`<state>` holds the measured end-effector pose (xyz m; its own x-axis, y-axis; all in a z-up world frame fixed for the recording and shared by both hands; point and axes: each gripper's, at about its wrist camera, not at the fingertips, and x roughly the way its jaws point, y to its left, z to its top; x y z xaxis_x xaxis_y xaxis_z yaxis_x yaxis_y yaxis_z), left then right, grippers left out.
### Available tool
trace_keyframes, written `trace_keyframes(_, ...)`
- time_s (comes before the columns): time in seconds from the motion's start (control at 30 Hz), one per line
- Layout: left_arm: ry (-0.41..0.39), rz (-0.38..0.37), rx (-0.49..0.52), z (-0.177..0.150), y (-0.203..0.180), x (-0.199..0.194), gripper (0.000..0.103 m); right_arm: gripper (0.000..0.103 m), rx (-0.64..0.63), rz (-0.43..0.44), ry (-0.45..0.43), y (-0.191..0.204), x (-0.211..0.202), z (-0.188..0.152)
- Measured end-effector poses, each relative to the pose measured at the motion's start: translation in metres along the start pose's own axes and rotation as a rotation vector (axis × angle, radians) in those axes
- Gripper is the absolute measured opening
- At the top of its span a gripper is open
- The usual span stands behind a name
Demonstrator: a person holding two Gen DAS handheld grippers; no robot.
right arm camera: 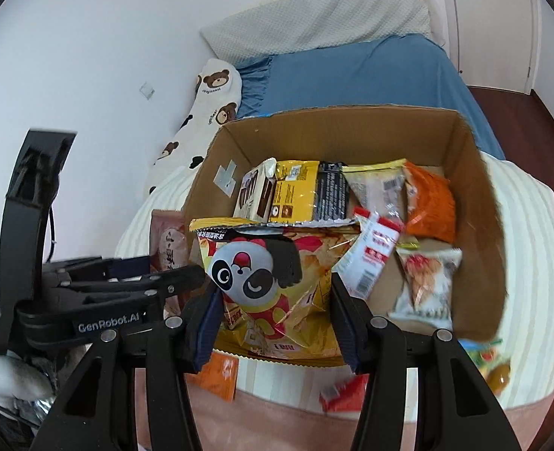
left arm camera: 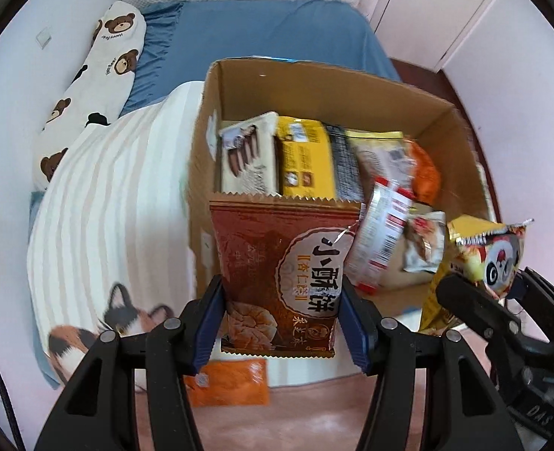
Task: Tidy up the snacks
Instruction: 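Carry both packs into the cardboard box and open both tools, then lift both open tools away from the box toward the remaining snacks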
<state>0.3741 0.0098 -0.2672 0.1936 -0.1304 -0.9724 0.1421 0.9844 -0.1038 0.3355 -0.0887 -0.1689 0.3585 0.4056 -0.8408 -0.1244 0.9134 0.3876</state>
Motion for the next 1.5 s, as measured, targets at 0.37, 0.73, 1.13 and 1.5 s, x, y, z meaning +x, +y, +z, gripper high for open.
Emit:
trace_keyframes(0.37, 0.101, 0.081, 0.053, 0.032, 0.007, 0.043, 0.055, 0.063, 0.039, 0.023, 0.129, -0.003, 0.081, 0.007)
trace_keyframes(0.73, 0.120, 0.067, 0.051, 0.034, 0.006, 0.050, 0.056, 0.089, 0.078, -0.003, 0.193, -0.019, 0.096, 0.001)
trace_keyframes(1.13, 0.041, 0.031, 0.010, 0.013, -0.002, 0.021, 0.056, 0.091, 0.071, -0.100, 0.113, -0.030, 0.052, -0.002)
trace_keyframes(1.5, -0.205, 0.023, -0.034, -0.045, -0.029, -0.043, 0.056, 0.095, 0.013, -0.251, -0.081, -0.030, -0.038, -0.027)
